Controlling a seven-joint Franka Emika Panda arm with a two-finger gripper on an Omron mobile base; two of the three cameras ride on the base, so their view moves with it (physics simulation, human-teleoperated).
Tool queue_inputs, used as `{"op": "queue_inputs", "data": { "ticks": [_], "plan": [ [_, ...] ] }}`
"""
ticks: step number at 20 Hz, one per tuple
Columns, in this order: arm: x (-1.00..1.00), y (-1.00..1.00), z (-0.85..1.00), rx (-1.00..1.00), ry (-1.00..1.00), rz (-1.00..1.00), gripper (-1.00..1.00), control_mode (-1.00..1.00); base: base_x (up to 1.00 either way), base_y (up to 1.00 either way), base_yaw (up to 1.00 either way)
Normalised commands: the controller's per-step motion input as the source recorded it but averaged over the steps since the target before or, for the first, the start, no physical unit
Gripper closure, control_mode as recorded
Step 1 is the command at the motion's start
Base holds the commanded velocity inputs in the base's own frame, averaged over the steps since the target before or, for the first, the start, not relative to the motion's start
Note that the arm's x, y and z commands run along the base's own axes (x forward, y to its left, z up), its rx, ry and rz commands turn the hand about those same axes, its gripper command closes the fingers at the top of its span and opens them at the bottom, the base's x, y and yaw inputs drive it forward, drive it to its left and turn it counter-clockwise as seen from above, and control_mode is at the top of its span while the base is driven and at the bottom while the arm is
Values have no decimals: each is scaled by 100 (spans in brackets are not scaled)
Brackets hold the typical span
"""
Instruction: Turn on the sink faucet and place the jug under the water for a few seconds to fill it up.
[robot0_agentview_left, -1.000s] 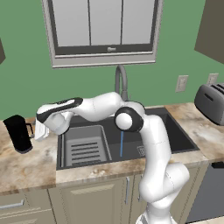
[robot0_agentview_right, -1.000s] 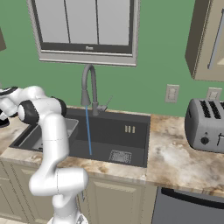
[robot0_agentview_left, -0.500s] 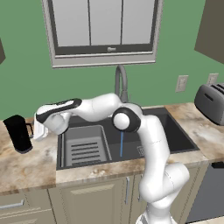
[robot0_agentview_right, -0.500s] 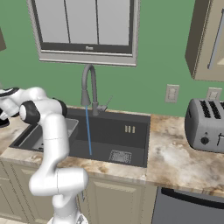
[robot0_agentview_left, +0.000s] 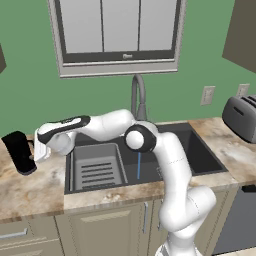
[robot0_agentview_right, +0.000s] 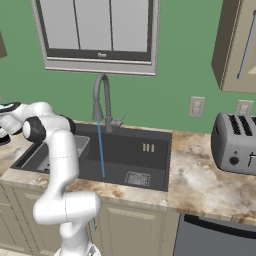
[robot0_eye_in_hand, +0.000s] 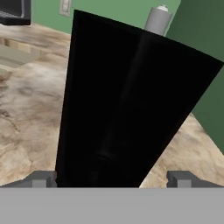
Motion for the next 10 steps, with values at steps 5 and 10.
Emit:
{"op": "queue_inputs", "data": {
  "ticks": [5, 10],
  "plan": [
    [4, 13, -5, 0, 0, 3, -100, -100, 0, 0, 0],
    [8, 7, -10, 0, 0, 3, -100, -100, 0, 0, 0]
  ]
}}
